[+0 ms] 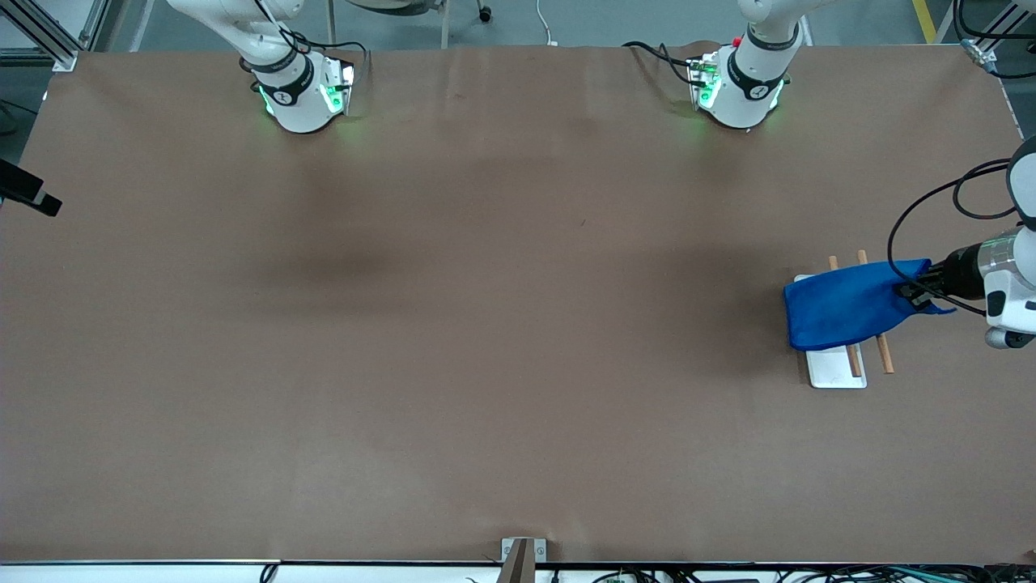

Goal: Right arm passes towel to left arm to hang
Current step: 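Carry the towel with the left gripper over the wooden dowel rack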

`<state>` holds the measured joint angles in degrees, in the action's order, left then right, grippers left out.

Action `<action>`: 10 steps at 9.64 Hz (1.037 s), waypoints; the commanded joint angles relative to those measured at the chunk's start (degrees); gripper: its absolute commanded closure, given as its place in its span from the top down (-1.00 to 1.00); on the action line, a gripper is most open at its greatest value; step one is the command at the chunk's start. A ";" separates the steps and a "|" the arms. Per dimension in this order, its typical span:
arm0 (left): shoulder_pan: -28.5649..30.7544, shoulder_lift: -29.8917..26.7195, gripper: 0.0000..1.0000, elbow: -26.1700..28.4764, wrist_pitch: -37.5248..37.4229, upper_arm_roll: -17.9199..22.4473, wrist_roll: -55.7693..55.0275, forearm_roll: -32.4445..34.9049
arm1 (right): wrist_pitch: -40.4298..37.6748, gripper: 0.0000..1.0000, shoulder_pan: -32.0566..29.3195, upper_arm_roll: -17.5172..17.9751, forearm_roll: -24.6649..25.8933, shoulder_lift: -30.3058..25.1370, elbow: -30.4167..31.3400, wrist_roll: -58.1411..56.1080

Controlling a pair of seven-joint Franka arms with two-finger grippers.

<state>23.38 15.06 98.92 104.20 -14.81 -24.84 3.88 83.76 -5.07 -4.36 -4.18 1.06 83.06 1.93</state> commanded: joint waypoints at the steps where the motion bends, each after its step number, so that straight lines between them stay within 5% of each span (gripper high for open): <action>1: 2.20 3.57 -1.00 -2.32 0.83 -0.31 6.53 1.65 | -0.79 1.00 -1.09 1.20 2.06 1.05 -2.10 0.54; 10: 7.21 9.19 -0.98 -3.21 3.99 -0.13 14.73 6.66 | -1.32 1.00 -1.08 1.29 4.80 0.35 -0.88 -3.17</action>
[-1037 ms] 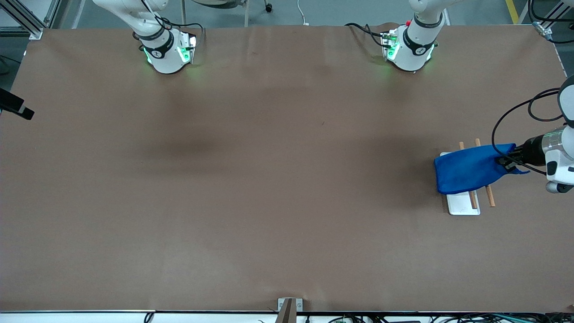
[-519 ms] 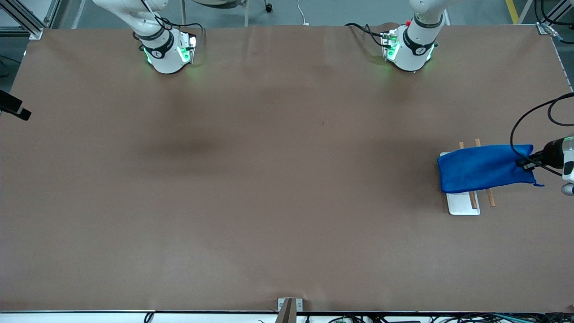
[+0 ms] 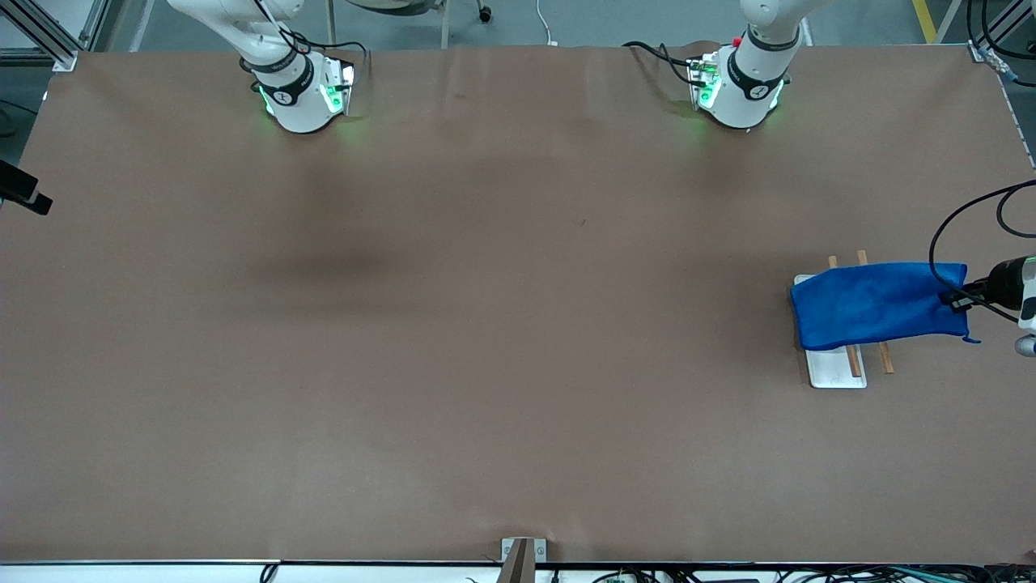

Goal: Right arm passes towel to left arm to hang
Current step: 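Lower the towel over the dowels and open the left gripper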

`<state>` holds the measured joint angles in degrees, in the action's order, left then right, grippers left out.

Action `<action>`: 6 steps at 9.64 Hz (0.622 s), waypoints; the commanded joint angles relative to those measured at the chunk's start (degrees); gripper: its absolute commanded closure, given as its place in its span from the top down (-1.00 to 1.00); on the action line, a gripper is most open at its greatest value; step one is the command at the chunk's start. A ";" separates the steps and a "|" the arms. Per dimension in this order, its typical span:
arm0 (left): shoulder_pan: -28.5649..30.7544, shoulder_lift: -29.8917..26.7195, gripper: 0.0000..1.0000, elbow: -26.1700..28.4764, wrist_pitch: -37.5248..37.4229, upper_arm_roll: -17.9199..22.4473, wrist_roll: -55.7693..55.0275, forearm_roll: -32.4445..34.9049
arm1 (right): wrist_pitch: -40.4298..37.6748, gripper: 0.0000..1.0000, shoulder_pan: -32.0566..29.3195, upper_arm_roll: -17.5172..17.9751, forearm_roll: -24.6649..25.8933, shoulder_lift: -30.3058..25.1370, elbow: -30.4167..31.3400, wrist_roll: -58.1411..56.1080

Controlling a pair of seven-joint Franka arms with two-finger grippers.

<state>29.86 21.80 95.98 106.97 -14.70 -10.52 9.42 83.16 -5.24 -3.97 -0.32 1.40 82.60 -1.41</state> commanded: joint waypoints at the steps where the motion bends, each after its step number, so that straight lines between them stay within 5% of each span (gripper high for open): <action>1: 1.42 2.81 -0.98 -0.27 1.83 -0.24 0.77 2.60 | -0.28 1.00 -0.91 0.90 0.67 0.00 -0.51 0.44; 4: 2.57 4.04 -0.87 -0.27 2.54 -0.24 0.77 3.15 | -0.28 1.00 -1.00 0.81 0.06 0.09 -0.51 0.53; 5: 2.57 4.65 -0.49 -1.14 2.46 -0.24 0.77 3.15 | -0.10 1.00 -1.00 0.72 0.06 0.09 -0.51 0.53; 6: 2.48 5.01 0.41 -2.02 2.11 -0.33 0.94 3.23 | -0.10 1.00 -1.00 0.72 0.06 0.09 -0.51 0.62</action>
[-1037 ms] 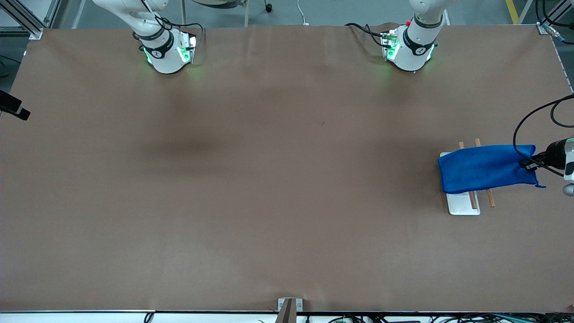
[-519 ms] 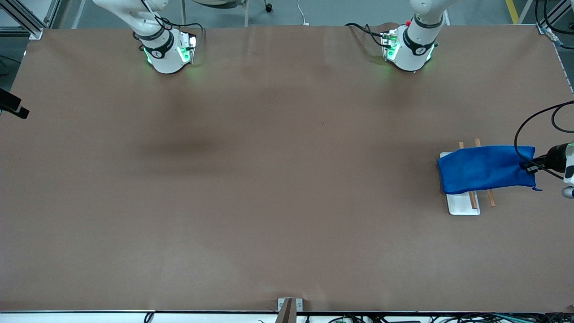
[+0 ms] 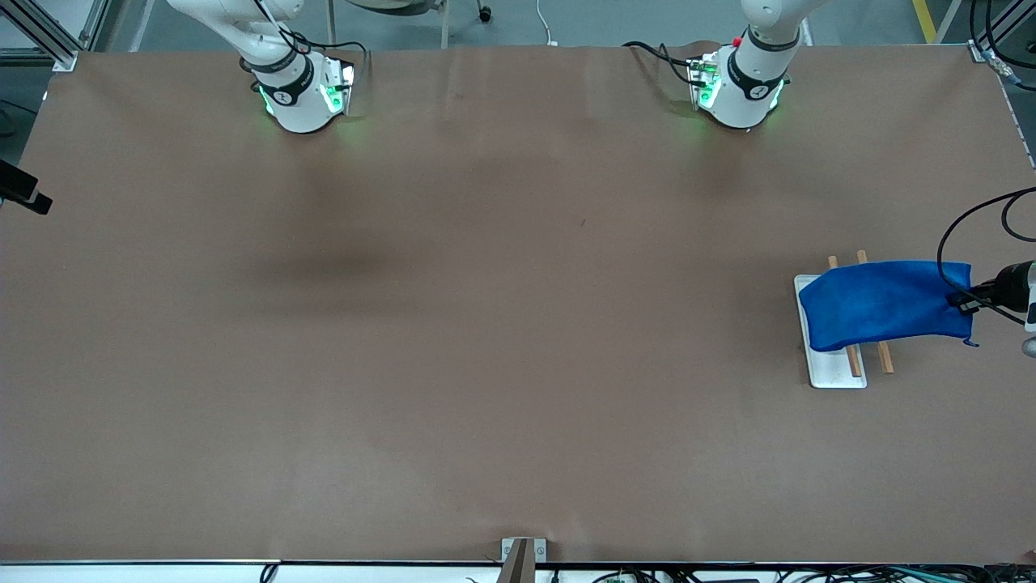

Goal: Right arm passes towel to left arm to hang
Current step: 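Lower the towel over the dowels and open the left gripper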

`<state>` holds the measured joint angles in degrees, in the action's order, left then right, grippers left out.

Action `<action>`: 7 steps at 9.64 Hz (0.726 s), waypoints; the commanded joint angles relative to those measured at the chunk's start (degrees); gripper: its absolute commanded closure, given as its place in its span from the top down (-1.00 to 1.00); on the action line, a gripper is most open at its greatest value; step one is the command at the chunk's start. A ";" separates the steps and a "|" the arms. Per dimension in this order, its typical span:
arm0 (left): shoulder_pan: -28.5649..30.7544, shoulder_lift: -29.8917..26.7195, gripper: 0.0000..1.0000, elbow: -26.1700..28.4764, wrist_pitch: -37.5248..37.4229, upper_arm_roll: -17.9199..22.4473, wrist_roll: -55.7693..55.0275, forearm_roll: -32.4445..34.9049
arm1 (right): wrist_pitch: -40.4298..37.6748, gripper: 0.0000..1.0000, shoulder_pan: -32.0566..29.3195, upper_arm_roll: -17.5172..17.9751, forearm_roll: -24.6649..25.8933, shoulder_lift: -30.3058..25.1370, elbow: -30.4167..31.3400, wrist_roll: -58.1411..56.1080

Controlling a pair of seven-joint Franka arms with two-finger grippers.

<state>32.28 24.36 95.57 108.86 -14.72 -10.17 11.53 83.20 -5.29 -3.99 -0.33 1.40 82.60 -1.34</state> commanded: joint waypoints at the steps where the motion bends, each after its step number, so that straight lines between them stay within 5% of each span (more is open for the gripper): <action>1: 0.24 2.44 0.99 -1.62 0.12 -0.22 1.89 1.04 | -0.06 1.00 -0.95 0.74 0.06 0.09 -0.51 0.90; 4: -0.11 1.13 1.00 -5.81 -2.84 -1.09 3.05 0.95 | -0.06 1.00 -0.77 0.83 0.06 0.09 -0.51 2.14; 7: -0.38 -2.73 1.00 -15.91 -15.49 -8.54 2.00 0.07 | -0.15 1.00 -0.86 0.74 0.06 0.09 -0.42 2.05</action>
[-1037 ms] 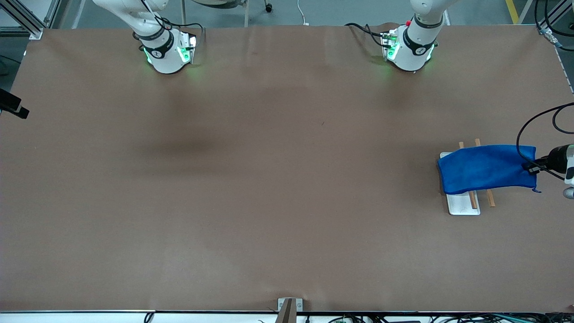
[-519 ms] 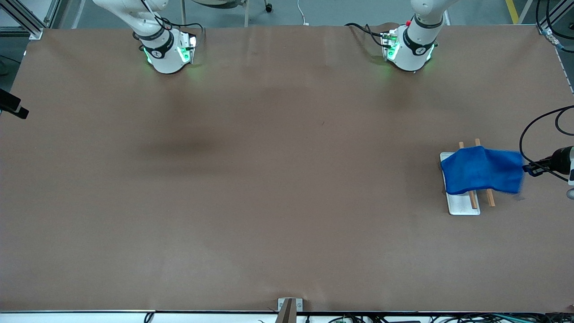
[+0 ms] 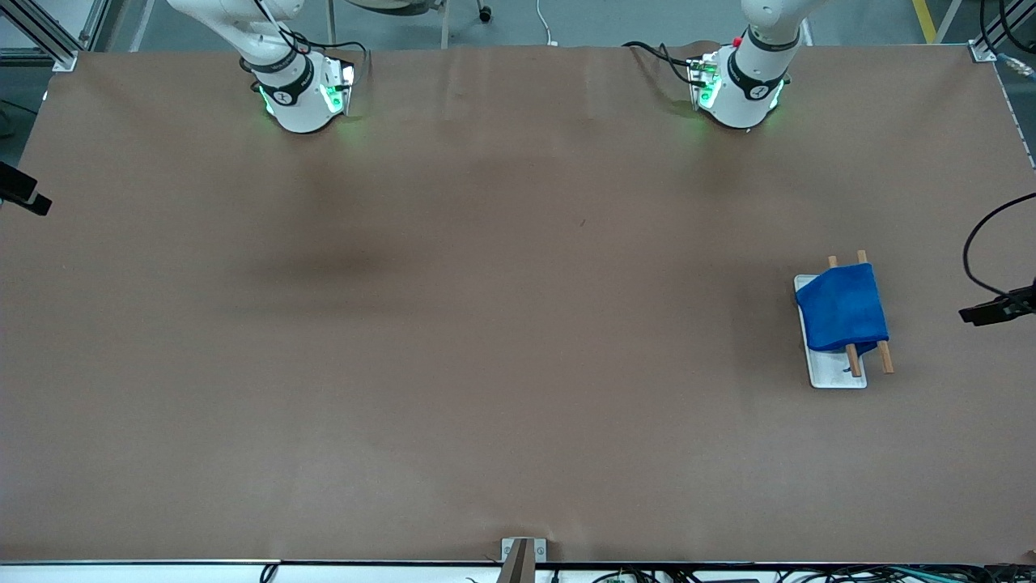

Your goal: Right arm passes towel to left arm to hang

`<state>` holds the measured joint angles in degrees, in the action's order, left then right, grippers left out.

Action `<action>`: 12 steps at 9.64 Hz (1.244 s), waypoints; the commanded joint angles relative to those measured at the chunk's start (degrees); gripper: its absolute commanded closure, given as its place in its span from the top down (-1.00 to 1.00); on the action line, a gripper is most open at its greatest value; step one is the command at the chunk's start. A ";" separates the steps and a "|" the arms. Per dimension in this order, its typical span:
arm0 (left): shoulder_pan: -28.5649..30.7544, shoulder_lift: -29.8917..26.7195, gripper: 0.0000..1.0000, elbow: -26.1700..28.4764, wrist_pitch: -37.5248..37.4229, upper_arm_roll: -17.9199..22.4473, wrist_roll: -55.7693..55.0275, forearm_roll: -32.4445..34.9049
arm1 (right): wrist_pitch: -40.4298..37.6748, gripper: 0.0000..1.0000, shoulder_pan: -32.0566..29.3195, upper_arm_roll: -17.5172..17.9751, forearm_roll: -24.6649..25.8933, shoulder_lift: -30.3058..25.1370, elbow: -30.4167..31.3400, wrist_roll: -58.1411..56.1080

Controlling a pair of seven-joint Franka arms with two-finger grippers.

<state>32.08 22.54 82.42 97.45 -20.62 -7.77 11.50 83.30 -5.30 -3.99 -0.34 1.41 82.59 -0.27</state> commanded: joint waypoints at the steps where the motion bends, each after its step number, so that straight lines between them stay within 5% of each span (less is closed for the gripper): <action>1: -0.09 -2.84 1.00 -3.31 -6.11 -4.93 -0.49 0.02 | -0.24 1.00 -0.85 0.82 0.08 0.09 -0.41 0.98; 4: -0.09 -10.04 1.00 -3.23 -7.96 -6.01 -0.23 -6.38 | -0.42 1.00 -0.85 0.74 0.08 0.09 -0.41 0.98; 8: -0.18 -15.06 1.00 -3.32 -13.06 -11.28 0.73 -7.01 | -0.33 1.00 -0.94 0.82 0.08 0.09 -0.41 1.06; 9: -2.35 -17.77 1.00 -2.36 -13.16 -10.42 1.08 -8.67 | -0.33 1.00 -0.94 0.82 0.08 0.09 -0.41 1.06; 12: -18.06 -23.05 1.00 4.48 -12.99 2.82 -0.14 -10.96 | -0.33 1.00 -0.94 0.74 0.08 0.09 -0.41 1.06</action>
<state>19.05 2.76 80.54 83.85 -22.92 -7.95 2.27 83.28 -5.34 -4.01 -0.34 1.44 82.58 -0.17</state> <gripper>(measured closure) 0.000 0.000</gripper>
